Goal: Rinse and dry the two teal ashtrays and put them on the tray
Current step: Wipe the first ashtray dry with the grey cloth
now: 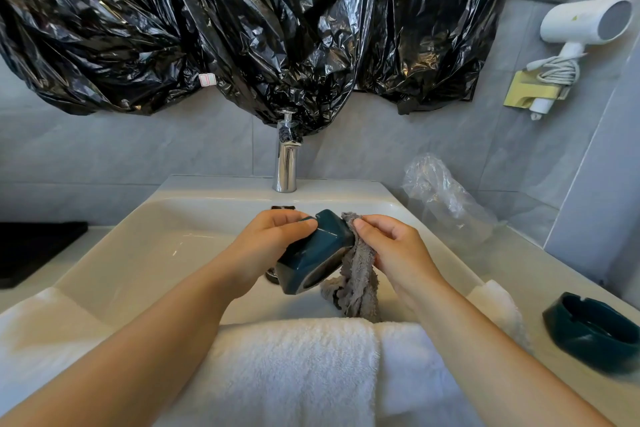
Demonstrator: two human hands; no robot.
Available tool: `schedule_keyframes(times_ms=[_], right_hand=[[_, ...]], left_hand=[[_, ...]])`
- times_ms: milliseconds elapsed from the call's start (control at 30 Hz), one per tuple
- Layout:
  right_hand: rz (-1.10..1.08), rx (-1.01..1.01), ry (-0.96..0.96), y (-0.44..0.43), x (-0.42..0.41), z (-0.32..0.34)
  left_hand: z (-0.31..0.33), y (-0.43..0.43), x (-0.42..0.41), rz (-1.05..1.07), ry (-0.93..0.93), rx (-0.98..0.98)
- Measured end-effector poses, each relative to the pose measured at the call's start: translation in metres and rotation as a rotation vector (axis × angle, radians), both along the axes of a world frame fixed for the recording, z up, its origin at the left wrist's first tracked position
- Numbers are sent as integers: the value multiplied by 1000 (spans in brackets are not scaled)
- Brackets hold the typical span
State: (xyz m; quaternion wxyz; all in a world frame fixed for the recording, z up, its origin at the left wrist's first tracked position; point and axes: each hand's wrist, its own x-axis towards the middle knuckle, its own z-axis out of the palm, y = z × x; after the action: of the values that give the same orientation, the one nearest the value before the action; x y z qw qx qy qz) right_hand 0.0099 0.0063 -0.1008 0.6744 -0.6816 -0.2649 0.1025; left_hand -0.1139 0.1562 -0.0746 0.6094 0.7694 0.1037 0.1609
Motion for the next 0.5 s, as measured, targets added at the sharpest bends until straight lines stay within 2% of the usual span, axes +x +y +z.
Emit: schedule_keyframes(times_ms=[167, 367, 500], right_hand=[[49, -71, -195, 1, -10, 2], [-153, -108, -296, 2, -8, 1], [-85, -122, -408, 0, -16, 3]], left_hand=[[-2, -4, -1, -29, 102, 40], [-5, -2, 1, -9, 96, 158], [-7, -3, 1, -15, 106, 268]])
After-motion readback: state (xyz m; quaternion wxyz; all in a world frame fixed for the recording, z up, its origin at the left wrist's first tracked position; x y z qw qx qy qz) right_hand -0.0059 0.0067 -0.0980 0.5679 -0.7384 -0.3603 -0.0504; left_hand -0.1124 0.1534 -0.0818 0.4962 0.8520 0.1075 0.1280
